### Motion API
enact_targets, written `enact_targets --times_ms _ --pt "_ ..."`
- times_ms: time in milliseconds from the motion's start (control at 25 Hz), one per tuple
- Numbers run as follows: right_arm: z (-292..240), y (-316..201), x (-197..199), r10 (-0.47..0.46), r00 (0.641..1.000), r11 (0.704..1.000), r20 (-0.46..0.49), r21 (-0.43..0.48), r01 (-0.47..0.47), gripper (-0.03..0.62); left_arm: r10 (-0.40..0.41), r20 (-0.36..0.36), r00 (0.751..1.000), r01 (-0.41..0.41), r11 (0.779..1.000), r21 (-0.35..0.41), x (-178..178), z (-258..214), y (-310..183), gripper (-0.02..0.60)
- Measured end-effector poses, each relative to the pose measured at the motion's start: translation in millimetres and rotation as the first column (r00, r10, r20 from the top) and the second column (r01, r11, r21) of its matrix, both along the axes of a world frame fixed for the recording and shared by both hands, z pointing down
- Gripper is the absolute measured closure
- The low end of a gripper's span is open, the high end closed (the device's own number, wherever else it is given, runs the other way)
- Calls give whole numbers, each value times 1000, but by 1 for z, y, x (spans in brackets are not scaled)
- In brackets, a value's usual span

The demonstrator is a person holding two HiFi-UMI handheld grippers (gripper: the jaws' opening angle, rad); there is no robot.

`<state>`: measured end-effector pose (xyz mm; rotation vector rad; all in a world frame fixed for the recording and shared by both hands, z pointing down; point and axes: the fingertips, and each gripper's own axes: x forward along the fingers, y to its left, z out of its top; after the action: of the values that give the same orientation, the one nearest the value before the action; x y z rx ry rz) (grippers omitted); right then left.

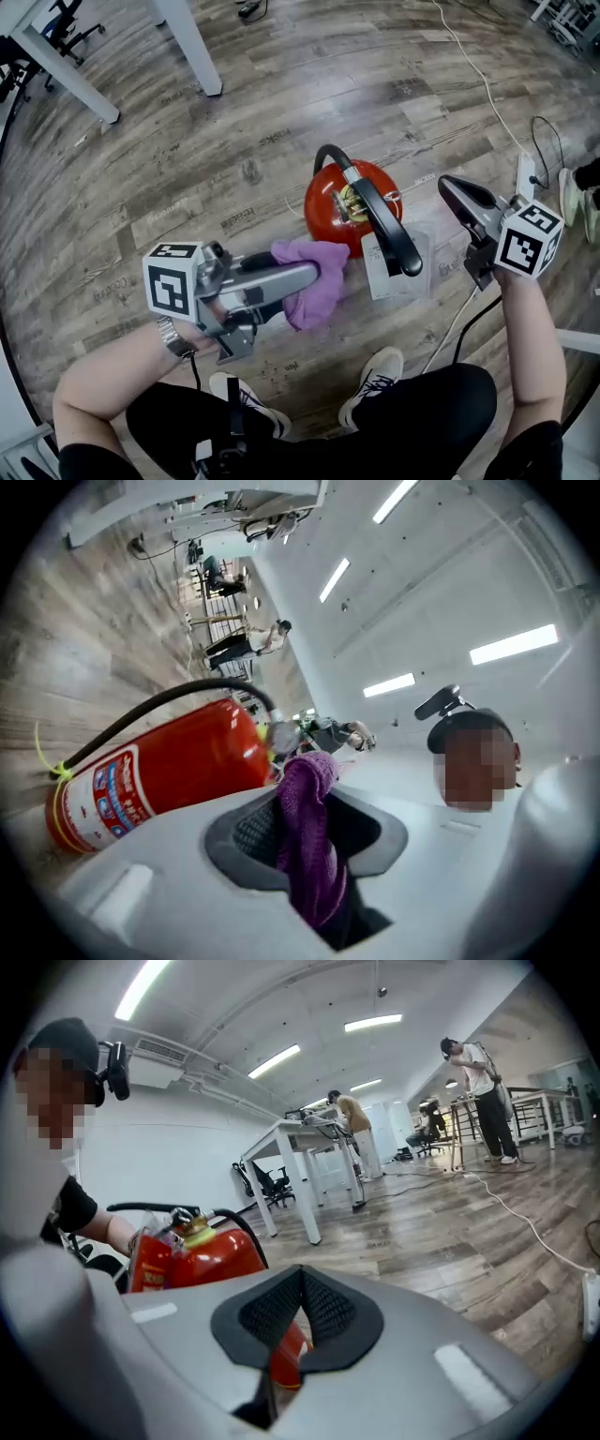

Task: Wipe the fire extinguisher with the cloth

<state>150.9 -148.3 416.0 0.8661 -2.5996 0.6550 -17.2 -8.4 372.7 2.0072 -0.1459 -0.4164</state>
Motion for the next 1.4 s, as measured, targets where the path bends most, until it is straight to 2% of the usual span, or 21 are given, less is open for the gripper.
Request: enact_targets --times_ms 80,160,240,320,520,600,720,920,1000,1120,1200,1280,1400 --pt "-29 -1 -8 -24 1000 999 17 41 23 589 -15 4 1000 15 998 60 -8 -30 -8 474" --pt "-61 1 -18 -56 998 995 36 86 52 589 -14 85 996 1 989 149 -10 -51 -17 474" --pt "-94 5 -29 -97 992 990 75 114 88 588 -23 184 983 -23 969 245 -10 -70 -28 472" --pt "-126 11 -43 -150 981 983 122 127 134 578 -61 237 970 -22 943 331 -10 -91 -44 472" --pt "-175 34 -84 -301 944 944 134 180 275 515 -150 194 970 48 892 450 -4 -146 -80 469" --pt "-188 43 -100 -350 927 926 134 200 320 485 -163 178 970 62 881 469 1 -158 -87 469" --pt "-198 53 -118 -396 901 912 178 192 363 432 -156 145 977 70 878 474 9 -168 -89 468" --pt "-207 63 -140 -462 861 884 215 188 427 374 -179 170 969 67 854 517 17 -171 -90 466" --pt "-204 65 -149 -477 856 875 198 195 443 367 -168 153 974 67 854 515 18 -172 -88 462" --pt "-203 63 -159 -494 853 864 168 202 461 389 -167 125 978 85 866 493 16 -175 -89 460" --pt "-204 62 -159 -505 847 859 167 195 473 441 -164 113 980 90 873 480 13 -176 -90 459" --pt "-199 66 -156 -511 843 855 167 194 480 489 -161 117 980 86 872 482 10 -171 -86 452" --pt "-193 64 -146 -509 848 856 147 192 480 505 -187 132 973 99 863 496 -1 -164 -84 453"
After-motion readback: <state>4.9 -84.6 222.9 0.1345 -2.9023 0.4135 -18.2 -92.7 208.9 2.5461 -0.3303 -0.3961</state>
